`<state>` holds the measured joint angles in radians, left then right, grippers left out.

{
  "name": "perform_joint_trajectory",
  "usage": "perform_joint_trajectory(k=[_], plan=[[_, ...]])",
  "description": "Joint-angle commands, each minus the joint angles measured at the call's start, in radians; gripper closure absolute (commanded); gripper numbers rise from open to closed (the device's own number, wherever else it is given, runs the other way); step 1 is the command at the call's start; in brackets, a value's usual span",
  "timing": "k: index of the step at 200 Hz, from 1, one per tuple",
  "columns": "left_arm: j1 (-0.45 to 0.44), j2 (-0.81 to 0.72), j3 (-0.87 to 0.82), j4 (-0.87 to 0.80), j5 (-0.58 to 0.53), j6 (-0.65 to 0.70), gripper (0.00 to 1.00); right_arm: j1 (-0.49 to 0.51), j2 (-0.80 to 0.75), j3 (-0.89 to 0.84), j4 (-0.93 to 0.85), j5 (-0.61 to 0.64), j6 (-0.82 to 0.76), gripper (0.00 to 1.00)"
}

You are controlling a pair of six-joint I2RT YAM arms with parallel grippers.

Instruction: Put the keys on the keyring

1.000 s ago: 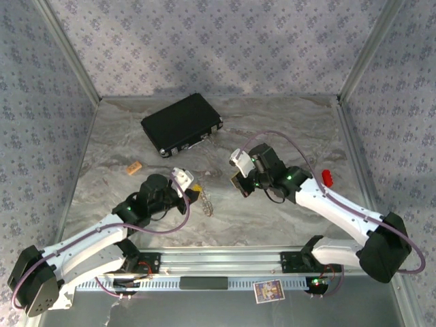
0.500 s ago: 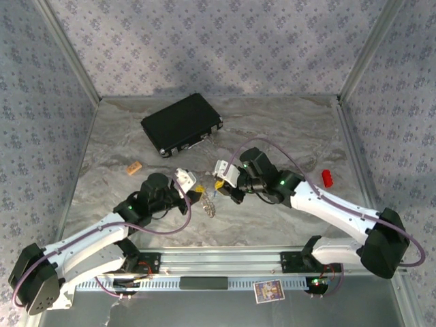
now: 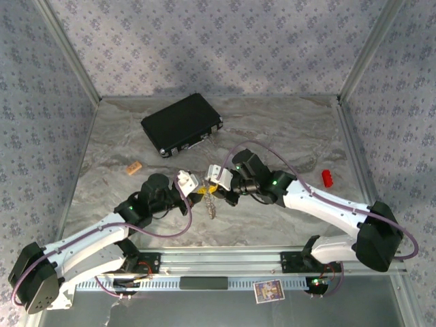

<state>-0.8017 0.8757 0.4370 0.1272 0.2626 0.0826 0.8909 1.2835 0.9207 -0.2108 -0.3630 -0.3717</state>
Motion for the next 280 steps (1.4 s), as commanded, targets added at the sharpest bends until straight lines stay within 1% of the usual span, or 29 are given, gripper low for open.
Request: perform_joint_trajectory(k=[1,54,88,127,147,197,254,273,280], plan=[[-0.01,-0.012,0.006,0.05,0.022,0.013,1.0,0.011,0.003,0.021,0.034,0.014,0.0,1.0],[-0.011,-0.014,0.006,0.049,0.026,0.009,1.0,0.016,0.01,0.018,0.071,0.065,0.028,1.0],[-0.01,-0.022,0.004,0.053,0.021,0.004,1.0,0.016,0.014,0.018,0.063,0.114,0.047,1.0],[-0.01,-0.031,-0.007,0.068,0.02,-0.01,1.0,0.011,0.018,0.019,0.062,0.181,0.111,1.0],[-0.011,-0.034,-0.012,0.069,0.013,-0.013,1.0,0.011,0.027,0.039,0.029,0.201,0.143,1.0],[-0.011,-0.029,-0.014,0.07,-0.021,-0.009,1.0,0.006,0.034,0.037,0.014,0.166,0.194,1.0],[-0.011,-0.035,-0.016,0.089,-0.025,-0.003,1.0,-0.002,0.041,0.022,0.015,0.116,0.182,1.0],[-0.011,-0.035,-0.02,0.096,-0.025,-0.004,1.0,-0.006,0.034,0.018,0.013,0.097,0.168,0.84],[-0.011,-0.034,-0.023,0.098,-0.025,-0.004,1.0,-0.01,0.029,0.014,0.013,0.085,0.156,0.8]])
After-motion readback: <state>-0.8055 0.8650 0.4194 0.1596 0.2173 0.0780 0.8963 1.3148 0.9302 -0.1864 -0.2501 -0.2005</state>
